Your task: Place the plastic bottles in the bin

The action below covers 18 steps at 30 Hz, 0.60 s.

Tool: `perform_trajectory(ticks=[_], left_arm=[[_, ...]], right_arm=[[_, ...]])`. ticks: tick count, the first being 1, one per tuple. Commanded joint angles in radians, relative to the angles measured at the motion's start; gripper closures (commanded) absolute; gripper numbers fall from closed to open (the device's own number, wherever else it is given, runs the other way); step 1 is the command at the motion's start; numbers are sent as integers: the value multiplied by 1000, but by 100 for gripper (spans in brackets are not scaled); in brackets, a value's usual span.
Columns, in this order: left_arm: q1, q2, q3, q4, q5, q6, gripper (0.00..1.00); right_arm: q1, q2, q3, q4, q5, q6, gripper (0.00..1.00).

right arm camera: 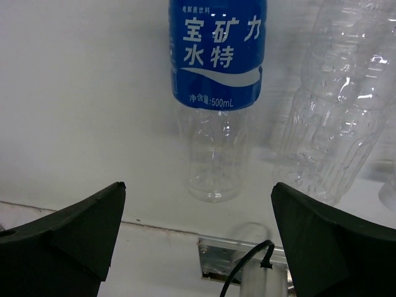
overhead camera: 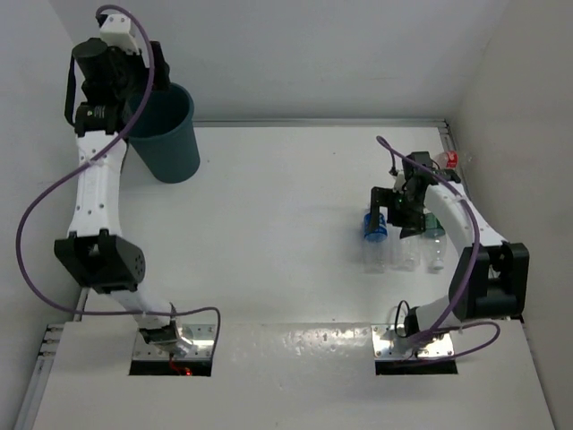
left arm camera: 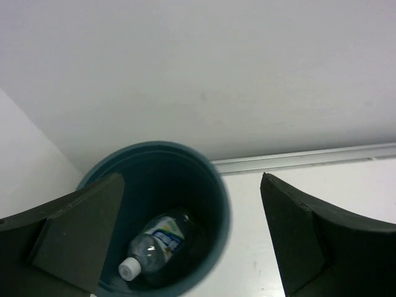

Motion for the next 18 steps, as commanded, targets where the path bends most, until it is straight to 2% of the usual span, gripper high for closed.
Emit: perform_trajectory(ticks=[1,6,13,15,18], left_arm=[[-65,-158,-120,118,-5,80,0],[-161,-296,-255,132,-46,125,0],[-240,-381,-351,123,-106,142,0],[-266,-392,-375,109,-115,119,0],[-280,-415,-421,95,-115,76,0]], right_arm=[[20,60,23,58,30,56,0],[31,189,113,93,38,93,0],[56,335,170,107,45,113,1],[62,364,167,119,50,119,3],[77,408,185,127,56,114,10]])
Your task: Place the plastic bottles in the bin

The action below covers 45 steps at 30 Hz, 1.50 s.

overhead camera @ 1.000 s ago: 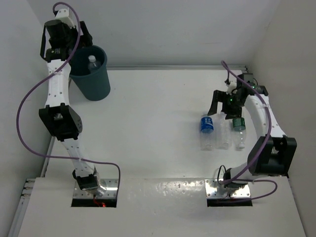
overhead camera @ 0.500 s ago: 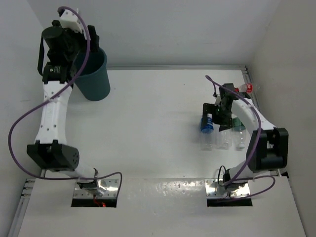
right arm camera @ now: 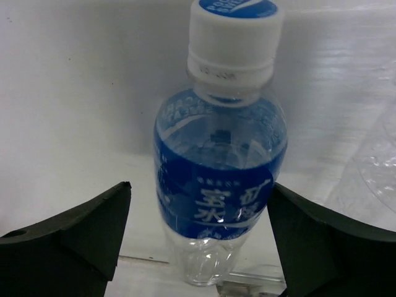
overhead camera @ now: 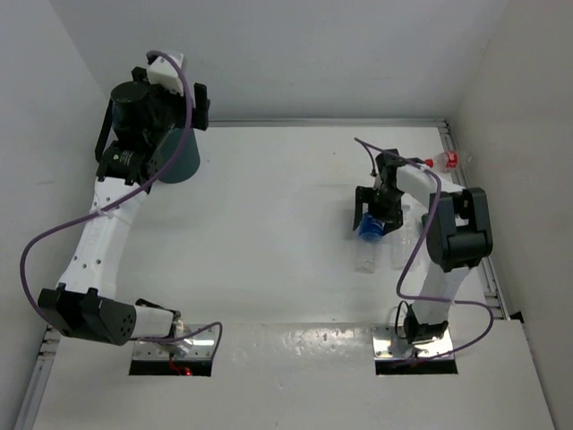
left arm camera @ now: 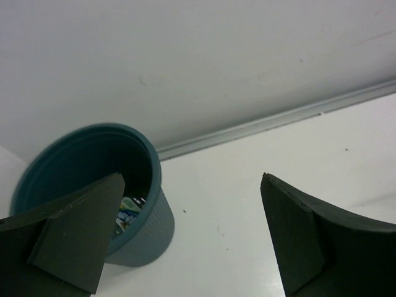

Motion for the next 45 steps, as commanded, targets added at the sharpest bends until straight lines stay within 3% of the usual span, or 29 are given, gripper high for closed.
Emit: perform_trajectory(ticks=[1,8,9,13,19,23,27,32,45], left_arm=[[-32,-56,-30,11,-22,-50,0],[-32,-56,-58,-30,74,-229,0],[-15,-56,-76,-30,154,-250,0],[6,-65,-168,20,424,-343,0],[-24,-79,-306,194,833,-530,0],[-98,-60,-366,261,935,-588,0],[-162,-51,-375,303,958,-619,0],[-172,-22,-362,468,1000,-774,0],[-244,41,-313,511,963,-820,0]], right_arm=[[21,31,59,27,24,13,14],[35,75,98,40,12,-8,45],[35,66,98,42,1,-28,57],[35,20,134,22,-100,-60,78],[73,-196,251,86,-343,1,83],[145,-261,357,166,-446,101,83],[205,-310,388,311,-481,161,85],[266,-345,385,430,-496,217,89],[348,-354,392,462,-506,242,92]])
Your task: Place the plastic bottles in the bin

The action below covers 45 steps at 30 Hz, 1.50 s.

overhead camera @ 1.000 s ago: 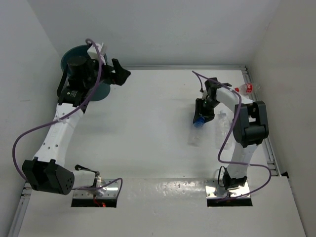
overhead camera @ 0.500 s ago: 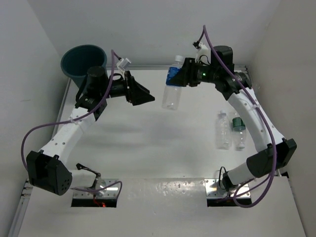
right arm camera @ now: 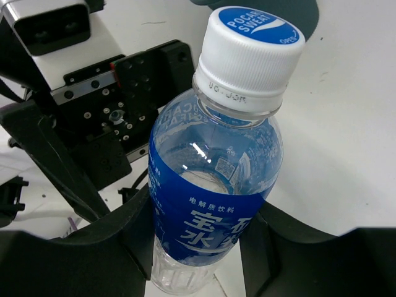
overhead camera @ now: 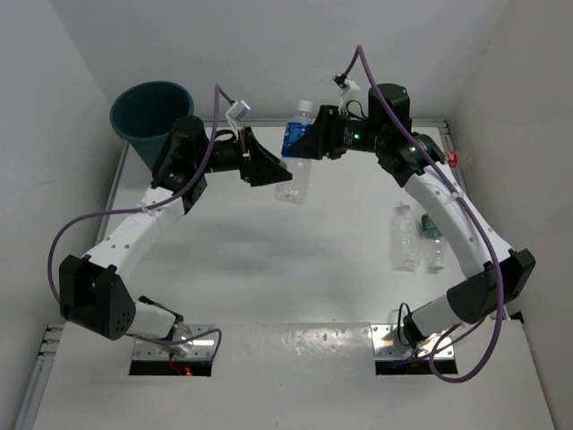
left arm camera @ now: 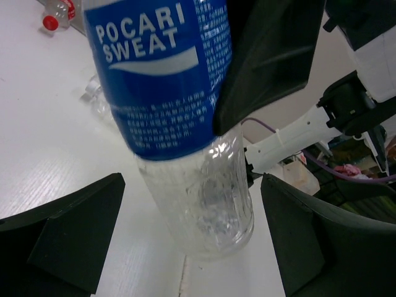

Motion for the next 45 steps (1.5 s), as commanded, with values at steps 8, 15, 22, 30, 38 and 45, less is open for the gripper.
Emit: perform_trajectory(ticks=[8,15,22,30,38,45], left_arm=[[-51,22,56,76,-22,-43,0],[-51,11,47,43,-22,-17,30],[32,-32,-8,49,-68,-66,64],[345,-35,180,-256,-248,195,75],[498,64,433,-241,-789,612,76],[590,279,543,-202,-851,640,77]], right_arm=[[58,-3,19,68,-12,9,92],[59,14,41,97,20,29,92],[44,11,65,79,51,48,17],[-224,-1,70,-105,118,-46,6],[-338,-113,-209,-196,178,-354,6],[-340,-113,-321,-219,252,-431,6]])
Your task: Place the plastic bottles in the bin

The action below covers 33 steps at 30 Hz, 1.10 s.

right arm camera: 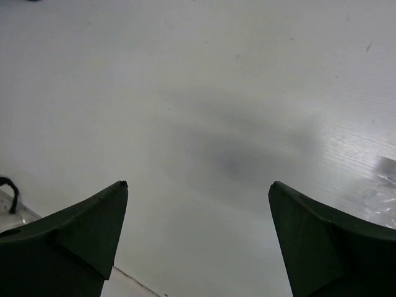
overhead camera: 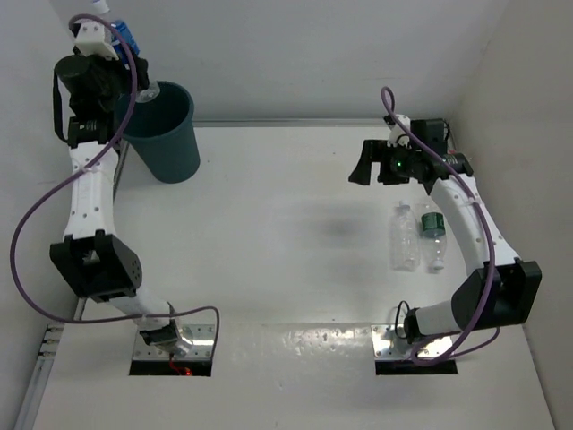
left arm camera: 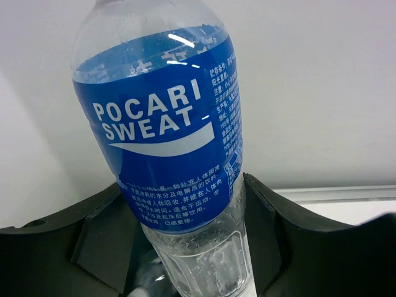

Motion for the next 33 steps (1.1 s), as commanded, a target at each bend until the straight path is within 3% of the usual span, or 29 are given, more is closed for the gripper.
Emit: perform_trajectory(ticks=[1,6,10,11,13,15,18,26,28,33], left_arm=[[33,89,-35,55,-95,60,77],[24,177,-45,78,-151,51,76],[4,223,-45,87,-181,95,51],[4,232,-36,87,-195,95,40],[4,246,-35,87,-195,95,32],[4,261,-14,78,-204,95,16],[4,270,30,68,-215,106,1],[-68,188,291,-75,-204,236,1],[-99,94,253,-75,-204,282,1],[-233,-101,-7,-61,-229,307,1]], right_arm=[[-5,-31,-45,20,76,-90,7],[-45,-51,-120,23,102,-102,7],[-74,-69,-154,-1,125,-120,7],[-77,-77,-163,-7,130,-119,7],[-89,-92,-191,-15,137,-129,7],[-119,-103,-221,-21,168,-146,7],[-144,-106,-223,-50,209,-157,7],[-210,-103,-227,-181,362,-111,8],[-222,-101,-263,-188,387,-110,8],[-249,-25,-338,-118,389,-125,10]])
